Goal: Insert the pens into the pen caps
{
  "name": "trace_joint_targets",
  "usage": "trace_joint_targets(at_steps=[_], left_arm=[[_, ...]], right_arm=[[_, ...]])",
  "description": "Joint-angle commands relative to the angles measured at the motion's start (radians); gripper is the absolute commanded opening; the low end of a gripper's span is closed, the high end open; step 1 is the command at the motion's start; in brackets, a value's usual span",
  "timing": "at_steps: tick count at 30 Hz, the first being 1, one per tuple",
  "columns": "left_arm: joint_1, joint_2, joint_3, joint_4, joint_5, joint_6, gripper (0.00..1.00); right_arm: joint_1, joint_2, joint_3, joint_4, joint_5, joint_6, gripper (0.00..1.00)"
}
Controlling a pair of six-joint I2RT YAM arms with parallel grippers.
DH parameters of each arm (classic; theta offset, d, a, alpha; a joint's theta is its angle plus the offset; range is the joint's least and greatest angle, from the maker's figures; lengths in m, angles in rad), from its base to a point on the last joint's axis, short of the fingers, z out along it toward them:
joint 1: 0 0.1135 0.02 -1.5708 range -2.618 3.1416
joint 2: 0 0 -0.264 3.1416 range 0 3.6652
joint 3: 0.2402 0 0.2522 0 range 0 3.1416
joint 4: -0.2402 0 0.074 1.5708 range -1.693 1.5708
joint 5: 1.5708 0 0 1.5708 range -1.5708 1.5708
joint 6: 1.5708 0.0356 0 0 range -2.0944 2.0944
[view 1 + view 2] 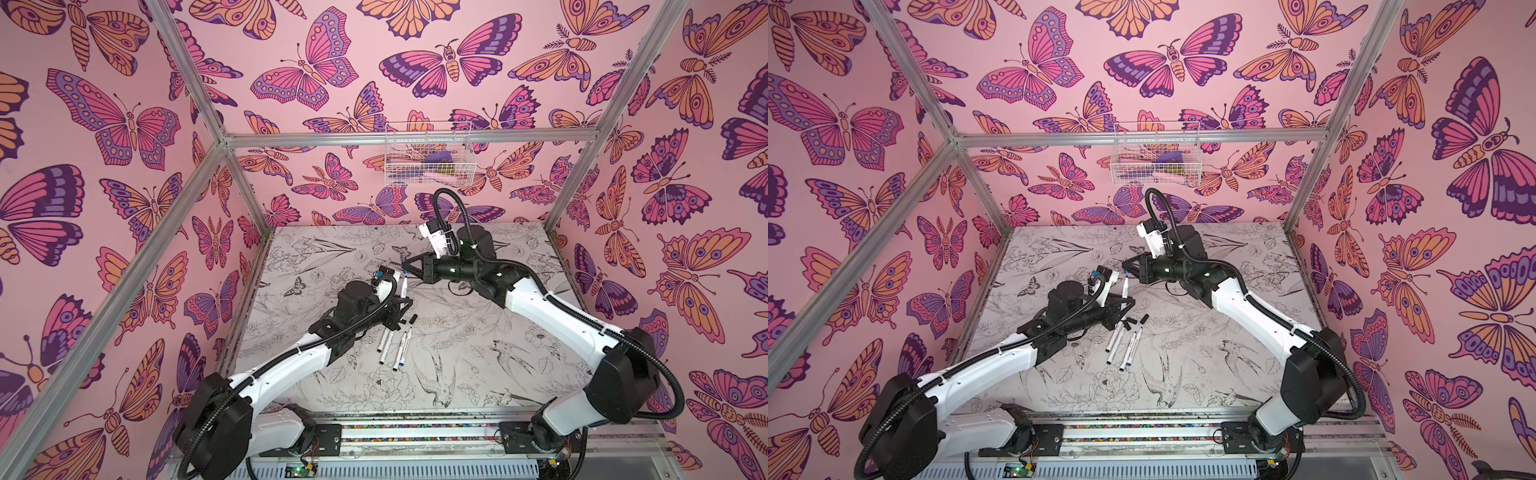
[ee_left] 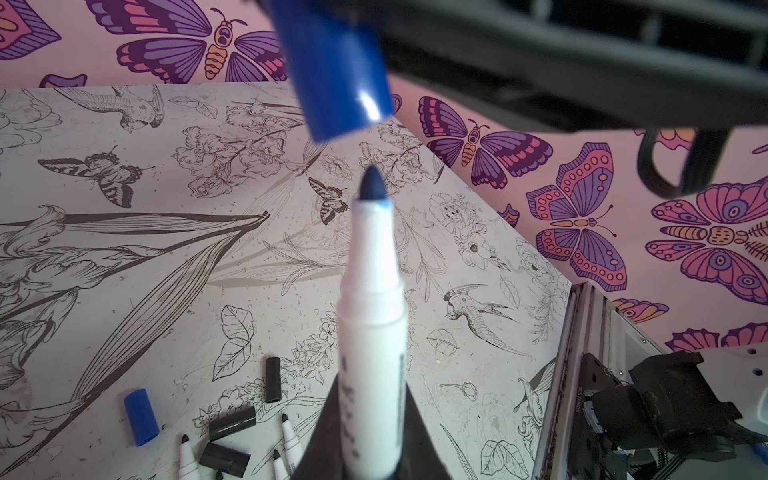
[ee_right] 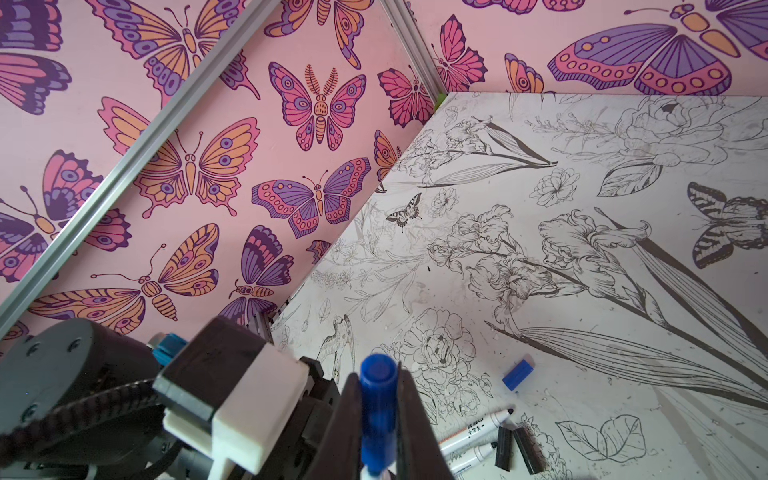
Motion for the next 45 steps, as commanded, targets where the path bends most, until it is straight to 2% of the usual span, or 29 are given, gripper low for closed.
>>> trace_joint_targets(at_steps=[1, 13, 22, 45], left_arm=[[-0.003, -0.006, -0.014, 0.038, -0.007, 0.003, 0.0], [-0.003, -0.012, -0.026, 0.041, -0.015, -0.001, 0.0], [-0.003, 0.0, -0.029, 0.053, -0.01, -0.013, 0.0], [-0.005, -0.007, -0.036, 0.054, -0.016, -0.01, 0.0]], right_arm=[[0.01, 0.016, 0.012, 0.002, -0.002, -0.013, 0.0], [0.014, -0.02, 0.005, -0.028, 0.024, -0.043, 0.0], [0.013, -0.021, 0.024, -0.017, -0.02, -0.025, 0.0], [-0.009, -0.03, 0.02, -0.036, -0.029, -0.029, 0.0]])
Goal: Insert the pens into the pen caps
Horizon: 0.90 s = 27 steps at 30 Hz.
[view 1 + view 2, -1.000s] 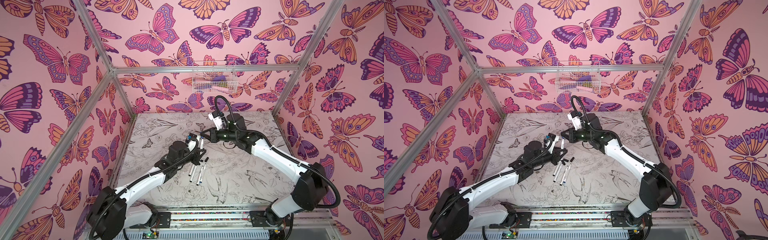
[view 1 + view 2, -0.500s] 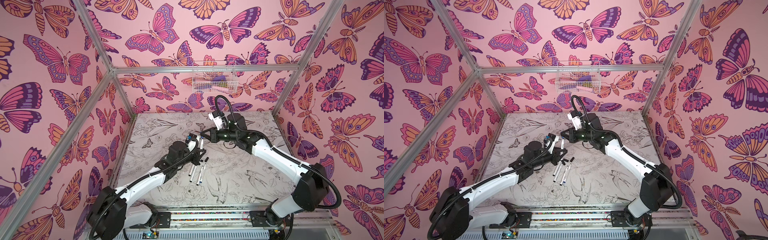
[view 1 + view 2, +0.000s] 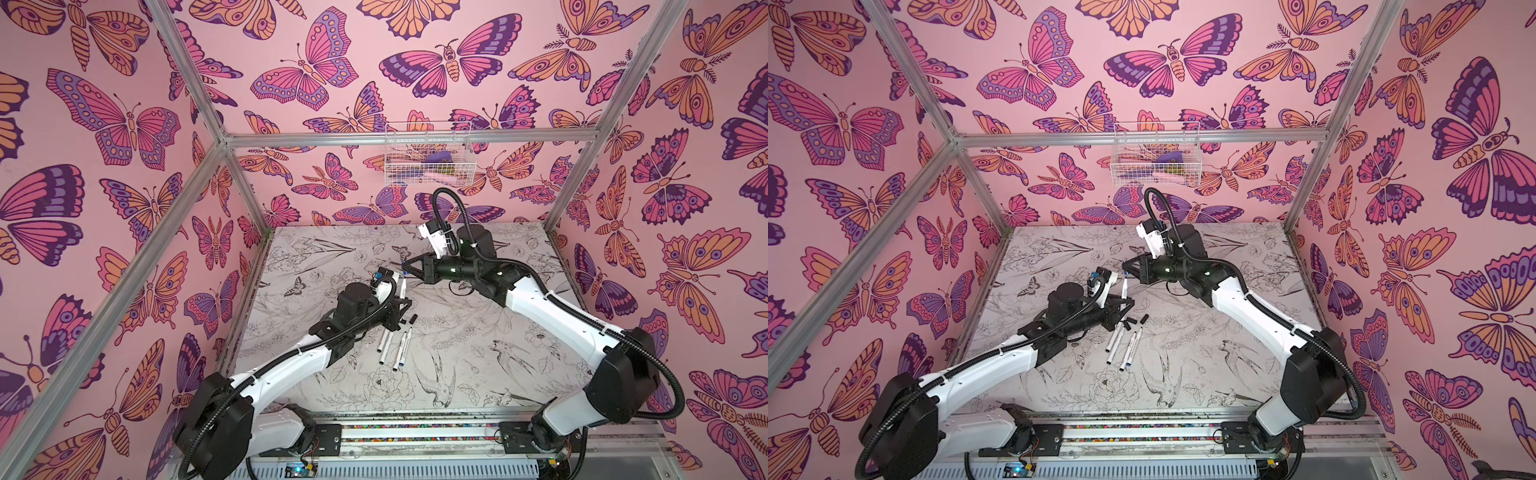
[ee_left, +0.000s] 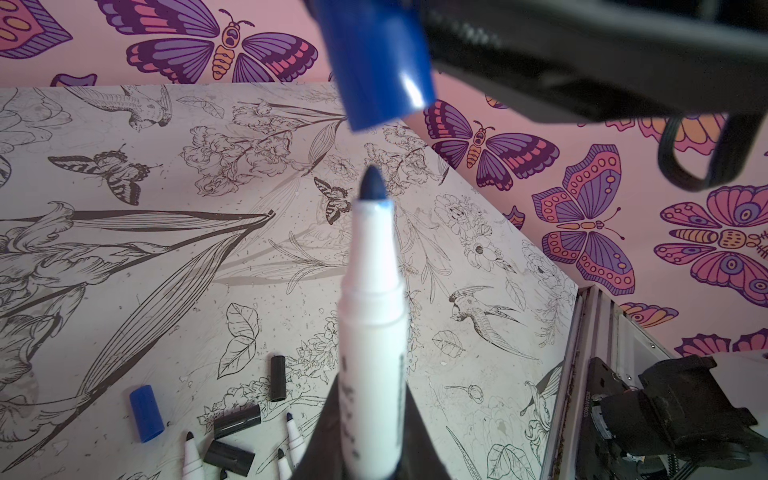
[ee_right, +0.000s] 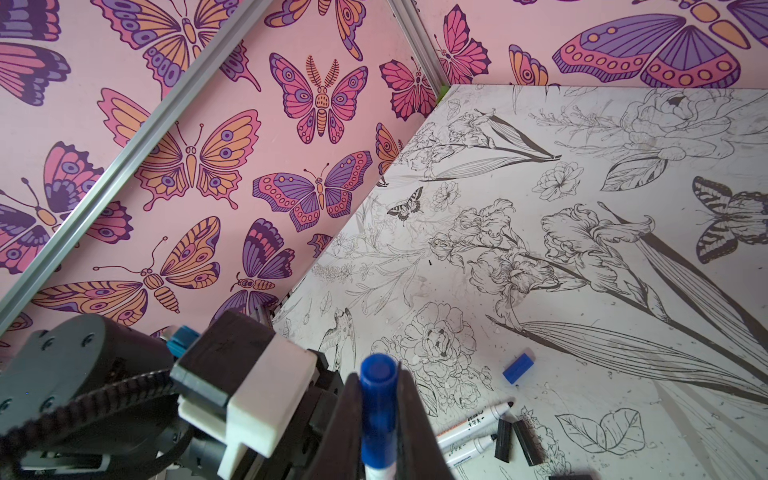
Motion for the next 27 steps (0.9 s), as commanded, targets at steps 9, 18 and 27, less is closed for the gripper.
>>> trace_joint_targets(at_steps=[9, 18, 27], left_arm=[[-0.006, -0.005, -0.014, 0.027, -0.004, -0.005, 0.0], [-0.006, -0.013, -0.018, 0.027, -0.007, -0.005, 0.0], [-0.006, -0.015, -0.021, 0.029, -0.008, -0.006, 0.0]], right_arm=[[0.011, -0.004, -0.004, 0.035, -0.032, 0.019, 0.0], [0.011, 0.013, 0.009, 0.029, -0.009, 0.007, 0.0], [0.011, 0.024, 0.011, 0.022, 0.009, -0.005, 0.0]])
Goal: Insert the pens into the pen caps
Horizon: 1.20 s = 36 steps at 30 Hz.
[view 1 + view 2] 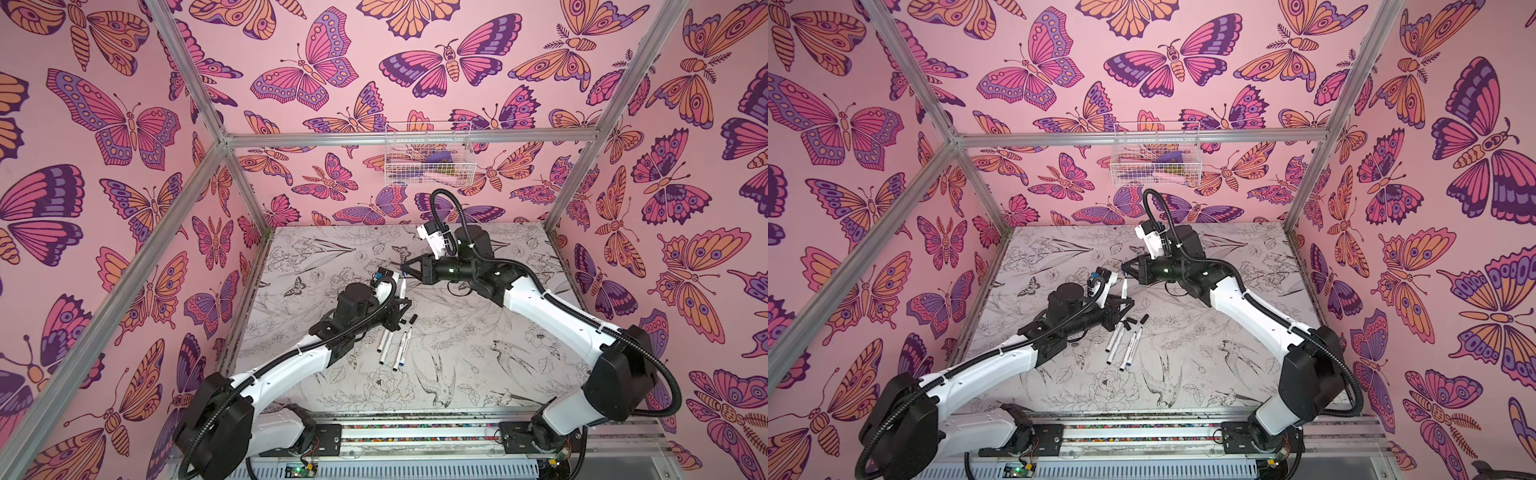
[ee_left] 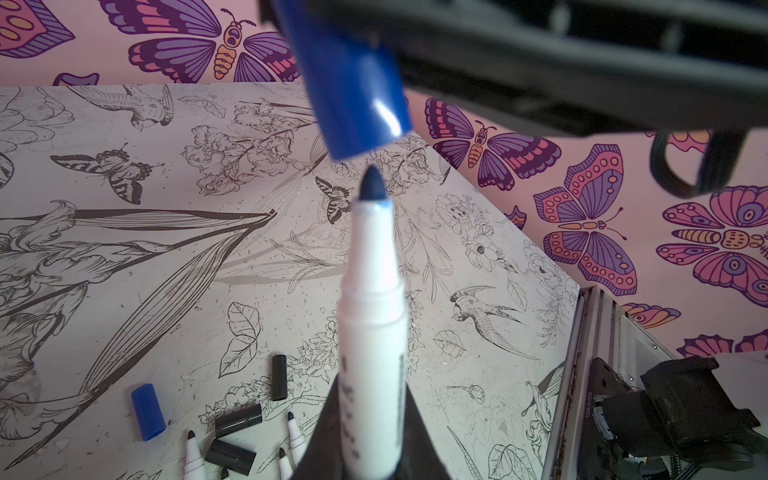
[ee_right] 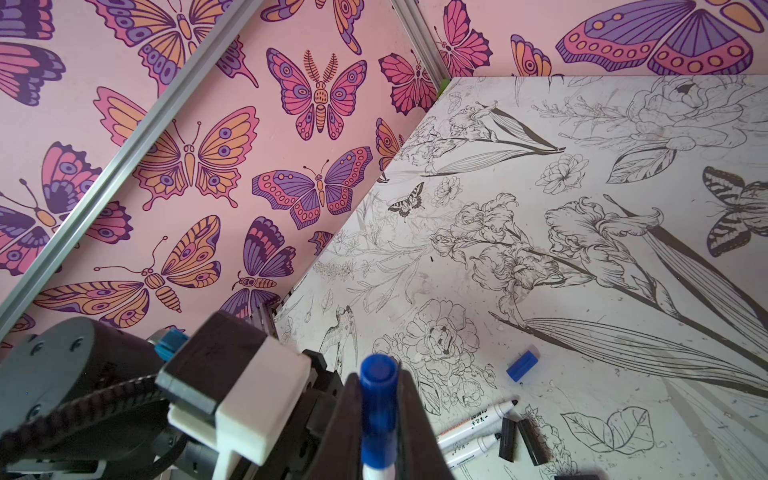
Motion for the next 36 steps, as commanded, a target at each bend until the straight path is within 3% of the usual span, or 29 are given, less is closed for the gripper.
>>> trace_joint_targets(at_steps=[1, 22, 31, 36], left_arm=[[-0.006, -0.013, -0.019, 0.029, -0.004, -0.007, 0.0], [-0.005, -0.008, -0.019, 0.037, -0.025, -0.004, 0.0], [0.002, 0.008, 0.014, 0.101, -0.018, -0.013, 0.0], [0.003, 0.013, 0.064, 0.184, 0.019, -0.006, 0.0]], right_arm=[[0.006, 0.008, 0.011, 0.014, 0.009, -0.017, 0.0], [0.018, -0.027, -0.065, 0.06, -0.025, 0.042, 0.0], [0.018, -0.091, -0.088, 0.035, -0.033, 0.032, 0.0], [0.017, -0.102, -0.085, 0.054, -0.101, 0.03, 0.0]])
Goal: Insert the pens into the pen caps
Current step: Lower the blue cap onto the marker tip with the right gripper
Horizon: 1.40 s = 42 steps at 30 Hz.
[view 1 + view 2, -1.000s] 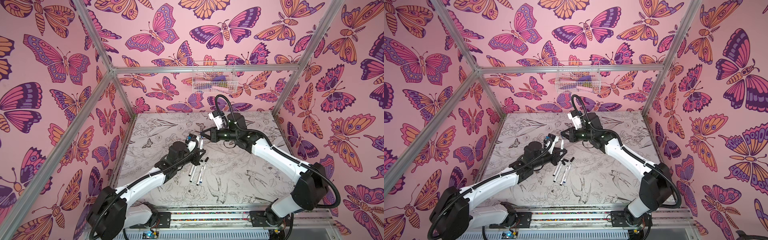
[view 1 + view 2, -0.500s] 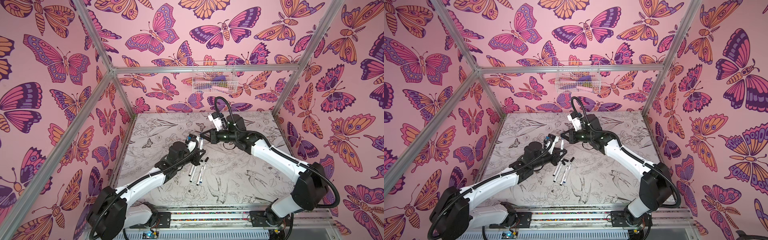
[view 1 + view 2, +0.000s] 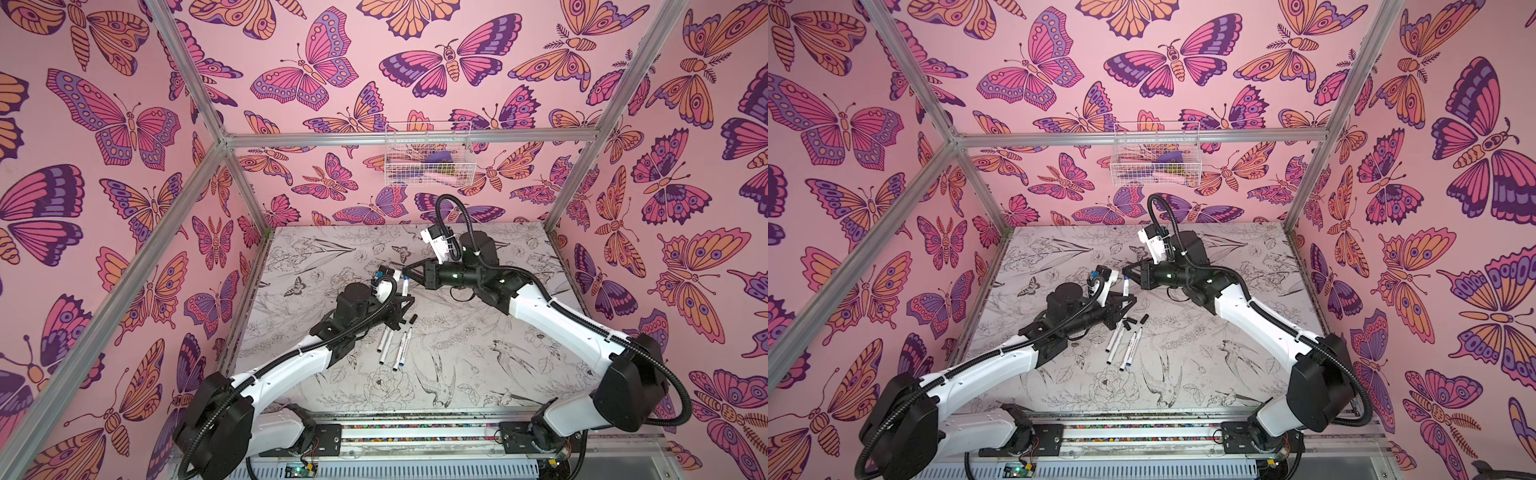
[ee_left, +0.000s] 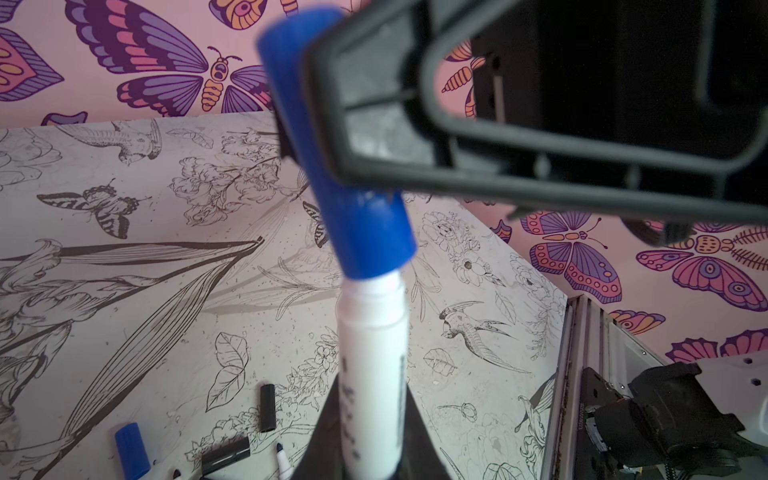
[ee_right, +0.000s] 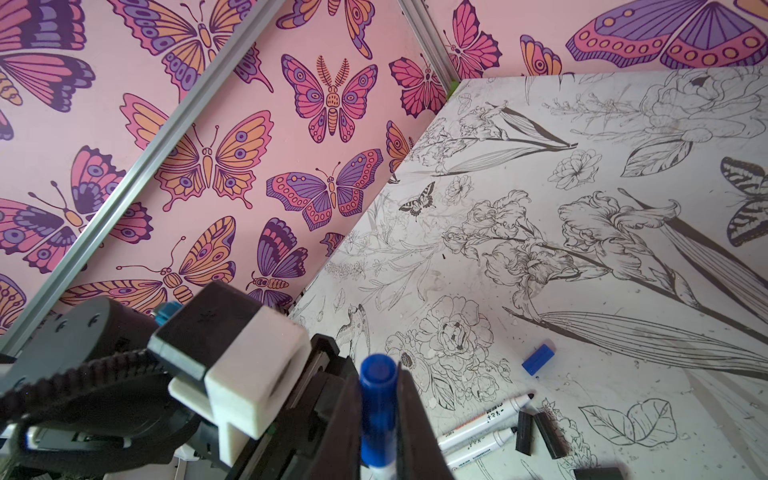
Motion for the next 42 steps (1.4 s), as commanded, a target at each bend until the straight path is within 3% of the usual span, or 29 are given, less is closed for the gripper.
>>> trace_joint_targets(at_steps=[1, 7, 13, 20, 26, 37, 42], left_arm=[[0.008, 0.009, 0.076, 0.102, 0.009, 0.004, 0.0], [0.008, -0.006, 0.166, 0.108, -0.035, 0.097, 0.0], [0.008, -0.002, 0.195, 0.143, -0.206, 0.138, 0.0], [-0.014, 0.011, 0.167, 0.176, -0.23, 0.164, 0.0], [-0.069, 0.006, 0.141, 0.188, -0.259, 0.277, 0.0], [-0.084, 0.023, 0.063, 0.214, -0.241, 0.232, 0.0], [-0.093, 0.026, 0.057, 0.212, -0.256, 0.248, 0.0]], right_arm=[[0.008, -0.034, -0.001, -0.017, -0.104, -0.02, 0.0], [0.009, -0.075, 0.031, -0.114, -0.208, -0.115, 0.0], [0.007, -0.115, 0.038, -0.175, -0.22, -0.174, 0.0], [0.007, -0.095, 0.082, -0.198, -0.218, -0.196, 0.0], [0.007, -0.084, 0.112, -0.226, -0.19, -0.22, 0.04], [0.005, -0.084, 0.154, -0.235, -0.131, -0.231, 0.05], [0.006, -0.085, 0.15, -0.239, -0.13, -0.236, 0.15]])
